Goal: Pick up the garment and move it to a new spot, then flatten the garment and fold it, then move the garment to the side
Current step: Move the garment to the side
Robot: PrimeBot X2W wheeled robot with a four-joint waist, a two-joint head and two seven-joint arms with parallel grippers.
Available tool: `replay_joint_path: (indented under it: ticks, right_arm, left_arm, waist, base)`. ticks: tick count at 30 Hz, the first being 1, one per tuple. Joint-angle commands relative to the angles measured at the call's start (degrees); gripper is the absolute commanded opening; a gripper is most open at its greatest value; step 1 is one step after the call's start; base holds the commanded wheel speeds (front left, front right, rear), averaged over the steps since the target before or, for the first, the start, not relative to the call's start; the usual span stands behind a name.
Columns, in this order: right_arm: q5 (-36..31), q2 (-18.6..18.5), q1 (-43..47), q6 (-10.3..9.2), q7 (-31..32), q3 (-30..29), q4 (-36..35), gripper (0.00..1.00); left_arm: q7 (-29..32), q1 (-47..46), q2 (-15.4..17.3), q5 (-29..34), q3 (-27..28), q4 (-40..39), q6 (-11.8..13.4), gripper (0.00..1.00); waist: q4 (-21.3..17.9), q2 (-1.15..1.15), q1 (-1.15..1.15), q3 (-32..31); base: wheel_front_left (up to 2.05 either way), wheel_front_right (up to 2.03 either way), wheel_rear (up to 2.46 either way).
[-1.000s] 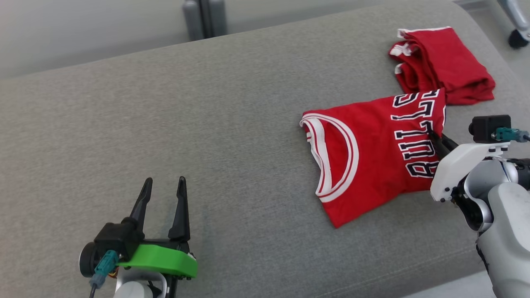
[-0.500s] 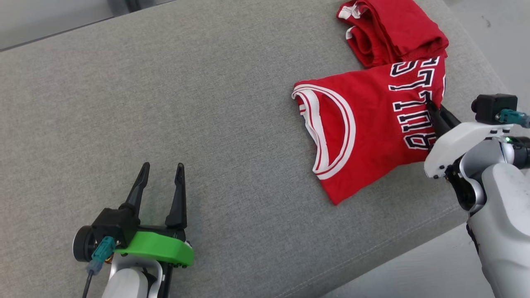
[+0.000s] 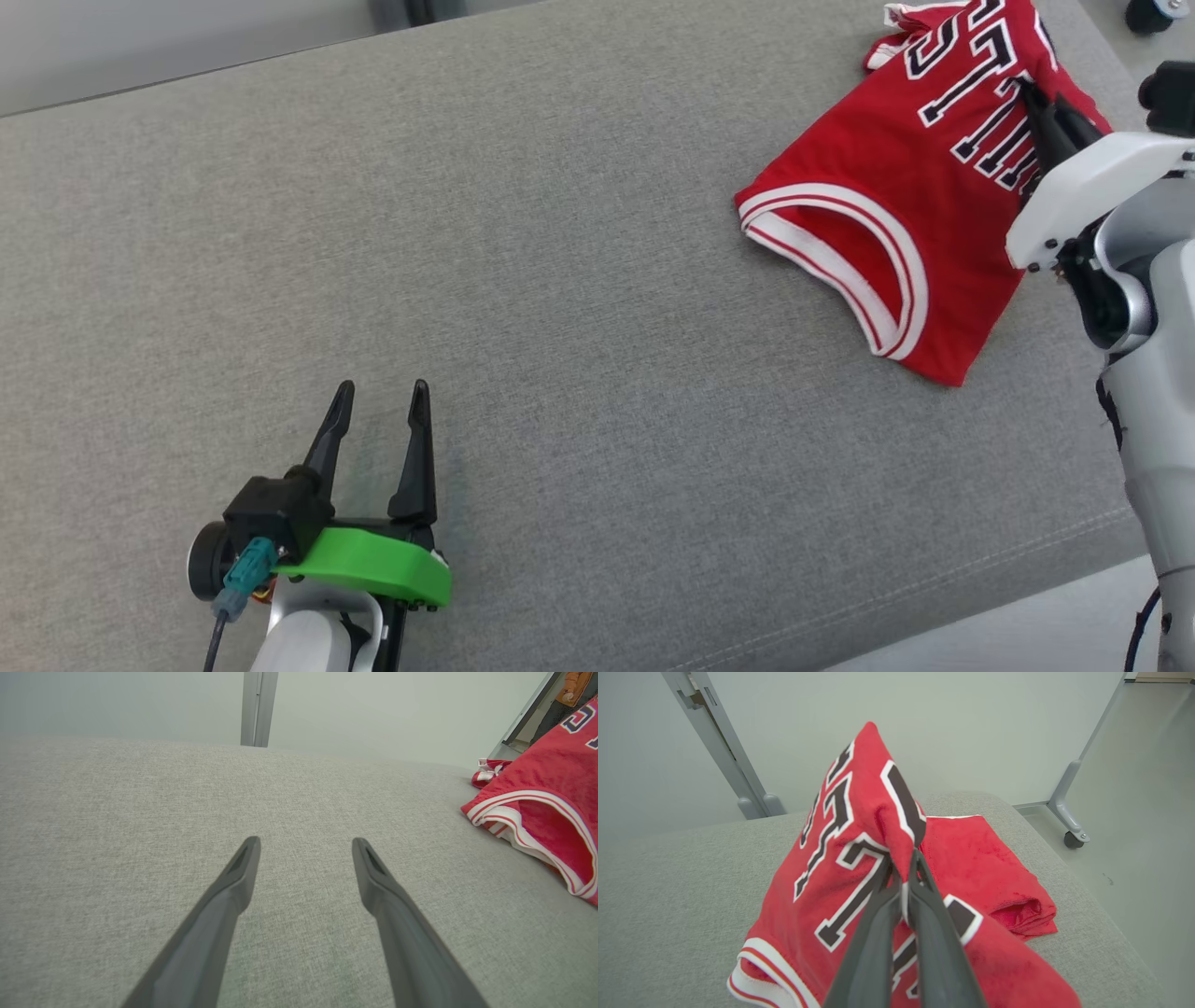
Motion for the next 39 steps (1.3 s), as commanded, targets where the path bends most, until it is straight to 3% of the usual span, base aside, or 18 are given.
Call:
replay_joint_path:
  ticks: [1,10,21,32,33,34,35,36,39]
  right_arm:
    - [-0.58,-0.64,-1.61,-0.1,0.0,-0.46,0.64,0.0]
    - [-3.14,-3.48,-7.01,-0.1,0.36,-3.09,5.59,0.0]
    - [-8.69,-11.71,-11.12,-0.1,2.58,-5.53,9.33,0.0]
    - [-14.29,-19.53,-13.08,-0.11,-2.29,-7.7,15.3,0.0]
    - [-15.12,-19.95,-13.25,-0.11,-3.02,-8.42,15.89,0.09]
    - [-16.23,-20.43,-13.54,-0.11,-4.18,-9.37,16.43,0.38]
    - [-17.44,-20.8,-13.76,-0.11,-5.13,-10.42,17.0,0.49]
    - [-18.75,-21.01,-14.16,-0.11,-6.52,-12.05,17.56,1.0]
    - [-21.68,-19.53,-14.24,-0.1,-8.29,-14.8,19.43,1.0]
  left_arm:
    - [-0.39,-0.32,-0.22,-0.56,-0.08,0.34,-0.12,1.0]
    - [-0.39,0.25,-0.71,-0.89,-1.19,1.02,-0.22,1.0]
    - [-0.41,-0.13,-0.99,0.22,-1.86,0.52,-0.76,1.0]
    - [-0.35,-2.03,0.03,2.22,-2.7,0.99,-1.64,1.0]
    - [-0.35,-2.15,0.12,2.31,-2.72,0.9,-1.63,1.0]
    - [-0.35,-2.22,0.15,2.37,-2.76,0.84,-1.66,1.0]
    - [-0.35,-2.26,0.15,2.46,-2.77,0.82,-1.66,1.0]
    - [-0.35,-2.33,0.21,2.6,-2.79,0.83,-1.67,1.0]
    - [-0.36,-2.49,0.27,2.75,-2.78,0.93,-1.7,1.0]
  waist:
    - [2.56,0.0,0.0,-1.17]
    - [6.03,0.0,0.0,-1.81]
    - [9.46,0.0,0.0,0.71]
    - [12.86,0.0,0.0,5.51]
    - [12.99,0.0,0.0,5.85]
    - [13.12,0.0,0.0,6.26]
    - [13.18,0.0,0.0,6.5]
    - [13.23,0.0,0.0,6.76]
    - [13.22,0.0,0.0,7.01]
  base:
    - [0.0,0.0,0.0]
    - [0.0,0.0,0.0]
    - [0.0,0.0,0.0]
    - [0.0,0.0,0.0]
    - [0.0,0.0,0.0]
    - [0.0,0.0,0.0]
    - [0.0,0.0,0.0]
    - [0.0,0.0,0.0]
    - [0.0,0.0,0.0]
